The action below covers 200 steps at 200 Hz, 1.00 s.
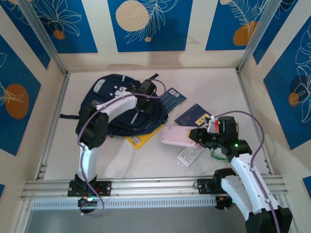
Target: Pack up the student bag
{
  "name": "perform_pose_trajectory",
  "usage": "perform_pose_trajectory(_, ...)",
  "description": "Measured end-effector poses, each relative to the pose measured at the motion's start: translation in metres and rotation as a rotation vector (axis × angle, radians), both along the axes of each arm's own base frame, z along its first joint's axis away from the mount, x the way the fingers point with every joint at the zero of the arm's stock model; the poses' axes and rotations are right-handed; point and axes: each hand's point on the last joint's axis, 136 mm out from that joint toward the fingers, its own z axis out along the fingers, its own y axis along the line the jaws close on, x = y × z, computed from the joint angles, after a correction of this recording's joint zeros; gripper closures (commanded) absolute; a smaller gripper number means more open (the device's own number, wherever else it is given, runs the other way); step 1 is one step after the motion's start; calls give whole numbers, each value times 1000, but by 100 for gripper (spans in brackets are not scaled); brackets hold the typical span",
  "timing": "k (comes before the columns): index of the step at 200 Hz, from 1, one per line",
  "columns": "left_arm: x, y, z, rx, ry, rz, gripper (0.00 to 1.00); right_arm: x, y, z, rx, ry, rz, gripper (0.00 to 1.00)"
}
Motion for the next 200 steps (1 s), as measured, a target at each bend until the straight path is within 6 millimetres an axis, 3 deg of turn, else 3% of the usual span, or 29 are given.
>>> perform_pose_trajectory(29, -2, 0, 4, -60, 8, 1, 100, -2, -5, 3, -25, -19, -27, 76)
perform_pose_trajectory(55, -7, 7, 27, -99, -14, -11, 100, -1, -10, 24, -38, -81, -52, 76)
perform_pose_trajectory(80, -14, 15, 60, -120, -58, -36, 100, 5, -9, 42, -17, -123, -59, 76)
perform_pose_trajectory(122, -28, 30, 119, -184, -146, -76, 100, 19, -2, 49, 46, -94, -75, 70)
perform_pose_trajectory(156, -49, 47, 157, -283, -200, -96, 100, 29, 16, 58, 122, -83, -46, 69)
perform_pose_trajectory(200, -67, 65, 199, -370, -281, -99, 100, 28, 51, 62, 129, -59, 46, 69)
